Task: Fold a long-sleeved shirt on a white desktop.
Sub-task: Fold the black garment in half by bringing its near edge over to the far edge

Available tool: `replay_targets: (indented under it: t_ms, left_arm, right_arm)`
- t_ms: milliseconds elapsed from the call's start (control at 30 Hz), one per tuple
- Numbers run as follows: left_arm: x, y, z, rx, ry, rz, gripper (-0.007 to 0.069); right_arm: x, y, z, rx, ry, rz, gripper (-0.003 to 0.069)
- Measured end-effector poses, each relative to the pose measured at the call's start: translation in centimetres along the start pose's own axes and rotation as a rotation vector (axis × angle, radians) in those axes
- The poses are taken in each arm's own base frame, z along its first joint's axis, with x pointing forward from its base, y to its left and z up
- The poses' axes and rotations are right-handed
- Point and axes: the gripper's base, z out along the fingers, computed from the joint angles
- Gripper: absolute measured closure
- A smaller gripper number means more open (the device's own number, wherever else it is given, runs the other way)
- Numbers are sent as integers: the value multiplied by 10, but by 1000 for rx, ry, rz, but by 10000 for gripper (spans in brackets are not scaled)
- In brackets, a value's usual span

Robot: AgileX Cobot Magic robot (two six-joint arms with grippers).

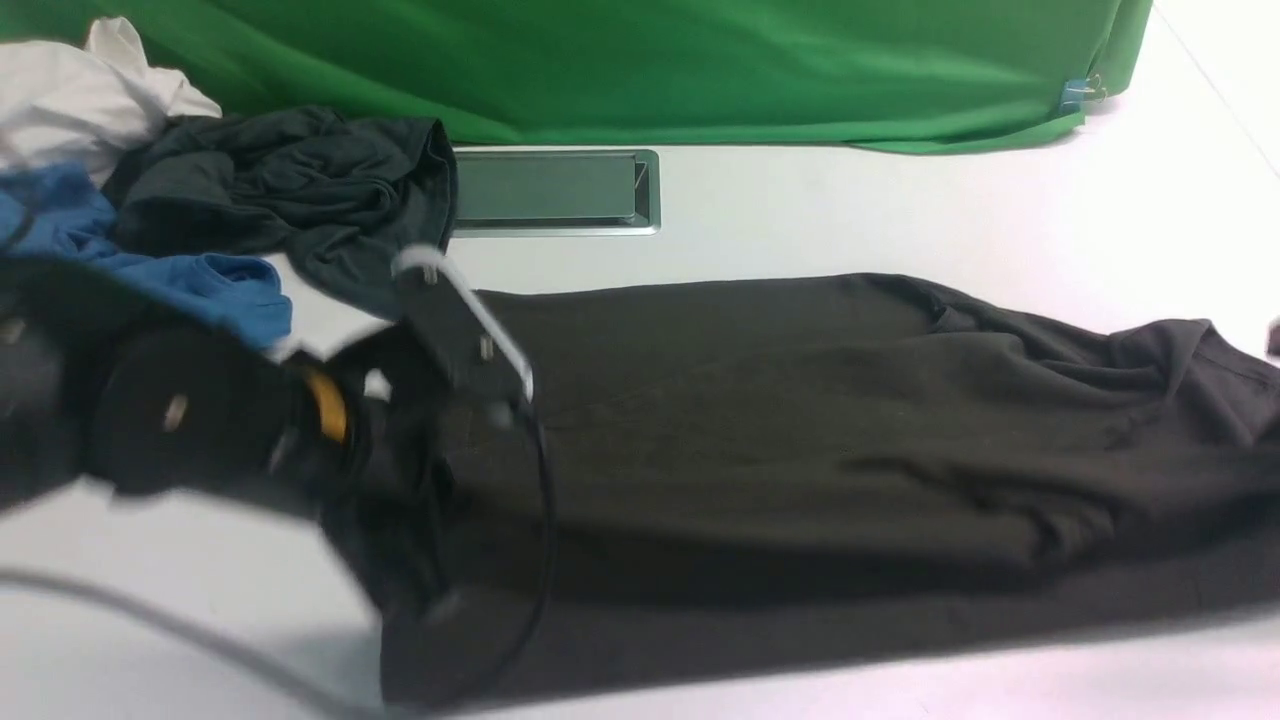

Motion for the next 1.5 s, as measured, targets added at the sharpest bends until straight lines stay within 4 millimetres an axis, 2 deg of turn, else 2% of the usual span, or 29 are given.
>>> replay_targets:
  t_ms: [233,400,433,467,533,633,700,767,800,833,867,933,1000,1033,1067,1133,1167,1200,1233,1333,1367,1400,1433,1467,1500]
  left_arm:
    - [-17,51,20,-57,12,-40,595]
    - [-27,82,29,-103,-12,-70,595]
    - [-30,95,37,-118,-19,-90,595]
    - [-30,95,37,-119,-20,-90,595]
    - [-34,111,57,-122,-7,-112,595]
    - [-37,120,77,-110,13,-116,595]
    - [-40,126,95,-103,28,-115,595]
    - [-41,132,109,-101,37,-114,594]
    - [-42,134,116,-104,38,-110,592]
    - [-42,135,117,-108,38,-105,591]
    - [-43,137,123,-114,30,-105,582]
    - [-46,139,129,-137,1,-103,559]
    - [-48,142,130,-166,-29,-92,528]
    - [-51,146,130,-204,-61,-70,490]
    - [-51,147,130,-213,-71,-67,480]
    - [-57,152,128,-266,-126,-45,425]
    - [-59,154,127,-286,-150,-39,403]
    - [-61,156,126,-308,-178,-35,380]
    - [-64,158,125,-327,-203,-31,370]
    - [-64,162,123,-353,-233,-41,368]
    - [-64,162,123,-353,-234,-46,370]
    - [-63,163,121,-344,-233,-86,396]
    - [-61,160,114,-304,-213,-170,484]
    - [-61,160,113,-299,-211,-179,494]
    - [-63,155,103,-261,-198,-221,556]
  right_arm:
    - [-46,17,8,-74,14,-19,592]
    - [-67,23,15,-93,10,-30,592]
    - [-76,27,20,-104,12,-28,592]
    - [-77,27,21,-107,13,-26,592]
    - [-87,32,35,-130,26,-24,592]
    - [-94,34,49,-141,29,-23,578]
    - [-100,34,59,-140,4,-22,507]
    - [-105,34,59,-134,-31,-30,384]
    - [-108,34,56,-133,-48,-39,302]
    - [-108,34,56,-134,-50,-40,289]
    - [-111,35,48,-135,-71,-63,210]
    - [-112,37,36,-139,-88,-83,161]
    - [-110,41,23,-145,-95,-108,172]
    - [-104,49,4,-154,-92,-164,231]
    - [-103,51,3,-155,-90,-171,253]
    - [-81,75,-14,-174,-46,-297,414]
    - [-69,88,-15,-184,-17,-352,473]
    - [-52,104,-12,-197,24,-413,556]
    - [-35,118,-5,-204,73,-472,588]
    - [2,144,17,-212,161,-576,621]
    - [4,145,19,-212,165,-583,623]
    - [19,154,29,-212,179,-616,627]
    - [30,165,41,-218,152,-647,627]
    - [31,166,42,-218,148,-649,627]
    - [30,172,47,-225,105,-653,627]
